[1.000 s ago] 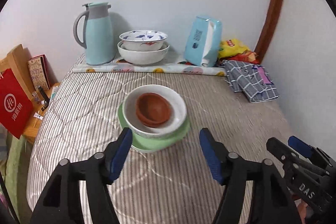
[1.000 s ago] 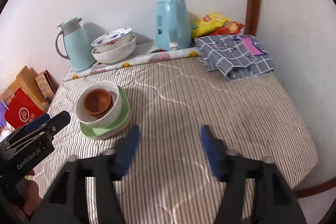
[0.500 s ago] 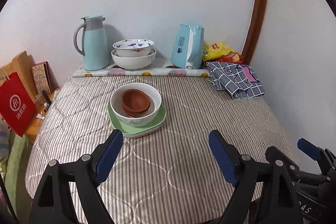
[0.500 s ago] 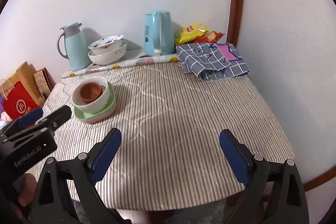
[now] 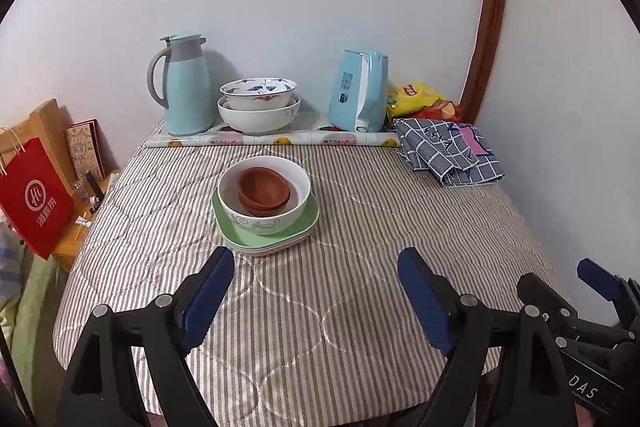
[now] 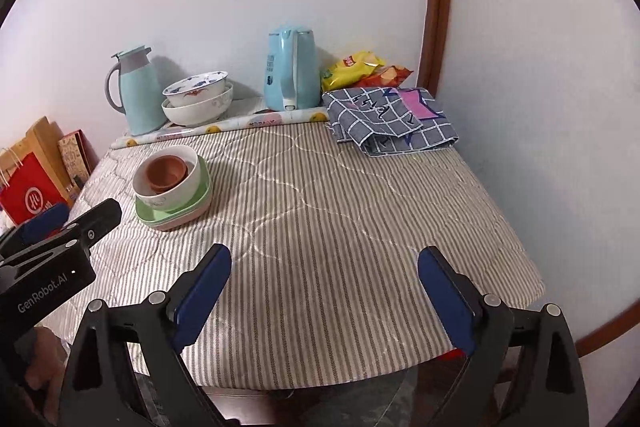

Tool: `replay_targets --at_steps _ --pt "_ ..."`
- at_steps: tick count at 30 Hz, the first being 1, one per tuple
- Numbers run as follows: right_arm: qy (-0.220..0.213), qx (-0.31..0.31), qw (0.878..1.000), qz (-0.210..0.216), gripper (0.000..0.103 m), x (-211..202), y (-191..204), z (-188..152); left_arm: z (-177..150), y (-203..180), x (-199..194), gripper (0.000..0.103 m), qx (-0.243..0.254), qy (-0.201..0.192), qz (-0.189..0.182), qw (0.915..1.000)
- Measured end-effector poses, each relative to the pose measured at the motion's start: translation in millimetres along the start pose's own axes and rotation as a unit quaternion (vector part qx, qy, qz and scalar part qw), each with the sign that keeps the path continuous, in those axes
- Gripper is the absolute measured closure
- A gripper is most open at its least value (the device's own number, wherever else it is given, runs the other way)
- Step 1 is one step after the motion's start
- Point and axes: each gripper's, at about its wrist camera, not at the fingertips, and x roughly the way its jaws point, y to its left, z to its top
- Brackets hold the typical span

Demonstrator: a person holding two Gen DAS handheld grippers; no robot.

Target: Organize plates and bowls

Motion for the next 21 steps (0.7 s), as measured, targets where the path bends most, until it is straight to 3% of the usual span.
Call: replay_targets --at_steps 21 --pt "-0.005 0.006 1.0 0.009 0.009 -6.8 0.8 -1.9 -3.9 0.0 -4.5 0.02 -0.002 0.0 0.004 1.0"
